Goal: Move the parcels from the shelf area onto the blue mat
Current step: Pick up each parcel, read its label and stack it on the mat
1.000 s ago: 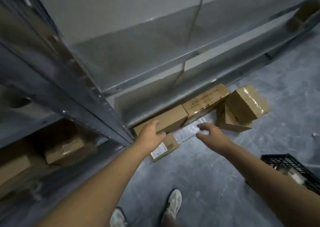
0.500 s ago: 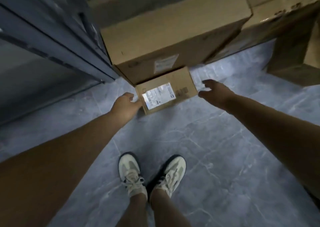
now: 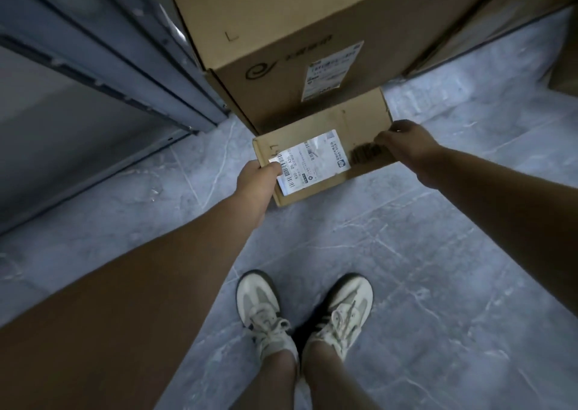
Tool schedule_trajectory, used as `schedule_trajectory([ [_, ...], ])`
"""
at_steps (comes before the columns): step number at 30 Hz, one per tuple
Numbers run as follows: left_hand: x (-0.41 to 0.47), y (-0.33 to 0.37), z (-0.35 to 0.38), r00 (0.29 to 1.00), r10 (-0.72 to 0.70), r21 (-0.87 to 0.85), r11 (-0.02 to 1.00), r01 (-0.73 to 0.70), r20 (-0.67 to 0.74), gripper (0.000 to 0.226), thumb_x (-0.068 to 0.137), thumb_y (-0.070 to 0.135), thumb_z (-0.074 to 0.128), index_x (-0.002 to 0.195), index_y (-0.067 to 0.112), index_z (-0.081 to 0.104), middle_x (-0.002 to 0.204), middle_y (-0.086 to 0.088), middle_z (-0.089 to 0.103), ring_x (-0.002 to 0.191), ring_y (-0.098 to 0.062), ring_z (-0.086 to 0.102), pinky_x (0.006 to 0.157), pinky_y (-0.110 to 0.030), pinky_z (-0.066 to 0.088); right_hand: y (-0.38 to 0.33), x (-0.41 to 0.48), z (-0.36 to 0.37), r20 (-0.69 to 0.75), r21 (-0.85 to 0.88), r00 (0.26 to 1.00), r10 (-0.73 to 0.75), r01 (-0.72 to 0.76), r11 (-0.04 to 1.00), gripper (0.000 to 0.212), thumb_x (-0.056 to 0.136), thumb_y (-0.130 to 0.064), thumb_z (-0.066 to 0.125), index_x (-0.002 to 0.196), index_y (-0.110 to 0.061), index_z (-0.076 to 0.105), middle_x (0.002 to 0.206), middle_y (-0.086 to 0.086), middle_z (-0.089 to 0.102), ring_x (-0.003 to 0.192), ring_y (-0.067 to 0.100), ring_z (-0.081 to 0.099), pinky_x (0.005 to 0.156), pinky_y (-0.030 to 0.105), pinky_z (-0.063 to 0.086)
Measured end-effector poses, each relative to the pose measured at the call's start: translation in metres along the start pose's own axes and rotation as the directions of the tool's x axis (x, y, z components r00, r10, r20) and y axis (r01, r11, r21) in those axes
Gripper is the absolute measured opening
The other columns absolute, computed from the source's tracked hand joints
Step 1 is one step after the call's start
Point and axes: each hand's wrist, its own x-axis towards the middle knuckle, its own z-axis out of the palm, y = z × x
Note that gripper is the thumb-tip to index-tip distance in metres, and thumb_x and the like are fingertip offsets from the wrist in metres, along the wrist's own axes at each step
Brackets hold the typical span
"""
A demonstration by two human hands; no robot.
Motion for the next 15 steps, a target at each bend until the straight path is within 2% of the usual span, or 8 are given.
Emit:
schedule_trajectory([
  [2, -0.038, 0.012, -0.011, 1.0, 0.019, 0.016, 1.0, -0.019, -0.006, 0.015, 0.093, 0.015, 0.053, 0.086, 0.026, 0.06, 0.087, 0.009, 0.067, 0.087, -0.011, 0.067, 0.075, -0.027, 0.052, -0.01, -0.041, -0.019, -0.002, 0.027, 1.0, 0.009, -0.009, 1.0, 0.031, 0.085, -0.024, 0.059, 0.112, -0.01, 0.061, 0.1, 0.009, 0.061, 0.084, 0.021, 0.055, 0.063, 0.027, 0.04],
  [4, -0.082, 0.027, -0.024, 0.999, 0.046, 0.046, 0.998, -0.046, 0.004, 0.016, 0.092, 0.014, 0.052, 0.089, 0.027, 0.061, 0.097, 0.006, 0.068, 0.095, -0.016, 0.066, 0.087, -0.03, 0.052, -0.023, -0.088, -0.045, 0.004, 0.081, 1.0, 0.03, -0.03, 0.996, 0.029, 0.084, -0.021, 0.059, 0.111, -0.009, 0.063, 0.09, 0.006, 0.061, 0.074, 0.016, 0.052, 0.059, 0.026, 0.038],
  [6, -0.132, 0.047, -0.037, 0.995, 0.096, 0.072, 0.993, -0.099, 0.037, 0.02, 0.092, 0.013, 0.051, 0.101, 0.024, 0.065, 0.109, 0.002, 0.069, 0.102, -0.018, 0.065, 0.093, -0.032, 0.051, -0.038, -0.137, -0.076, -0.005, 0.146, 0.998, 0.059, -0.058, 0.988, 0.029, 0.085, -0.018, 0.058, 0.112, -0.009, 0.063, 0.083, 0.001, 0.06, 0.072, 0.013, 0.053, 0.058, 0.026, 0.039],
  [9, -0.215, 0.082, -0.056, 0.981, 0.179, 0.114, 0.976, -0.187, 0.074, 0.032, 0.092, 0.011, 0.051, 0.121, 0.017, 0.063, 0.119, 0.0, 0.068, 0.107, -0.017, 0.064, 0.097, -0.032, 0.05, -0.065, -0.211, -0.126, -0.017, 0.201, 0.997, 0.074, -0.069, 0.977, 0.032, 0.087, -0.016, 0.056, 0.116, -0.007, 0.062, 0.096, 0.009, 0.067, 0.083, 0.019, 0.062, 0.069, 0.03, 0.049],
  [12, -0.296, 0.119, -0.07, 0.964, 0.262, 0.089, 0.96, -0.266, 0.053, 0.038, 0.091, 0.01, 0.051, 0.127, 0.019, 0.059, 0.121, 0.001, 0.067, 0.109, -0.015, 0.063, 0.088, -0.026, 0.051, -0.097, -0.279, -0.173, 0.002, 0.233, 0.999, 0.032, -0.032, 0.972, 0.037, 0.087, -0.017, 0.056, 0.123, -0.006, 0.06, 0.111, 0.015, 0.066, 0.101, 0.029, 0.064, 0.093, 0.046, 0.052],
  [15, -0.38, 0.152, -0.084, 0.934, 0.355, 0.077, 0.931, -0.357, 0.035, 0.04, 0.092, 0.011, 0.052, 0.129, 0.021, 0.057, 0.119, 0.005, 0.067, 0.105, -0.01, 0.064, 0.08, -0.021, 0.049, -0.127, -0.349, -0.215, 0.012, 0.281, 1.0, -0.024, 0.02, 0.96, 0.038, 0.089, -0.015, 0.054, 0.127, -0.007, 0.056, 0.116, 0.016, 0.064, 0.105, 0.029, 0.062, 0.097, 0.046, 0.051],
])
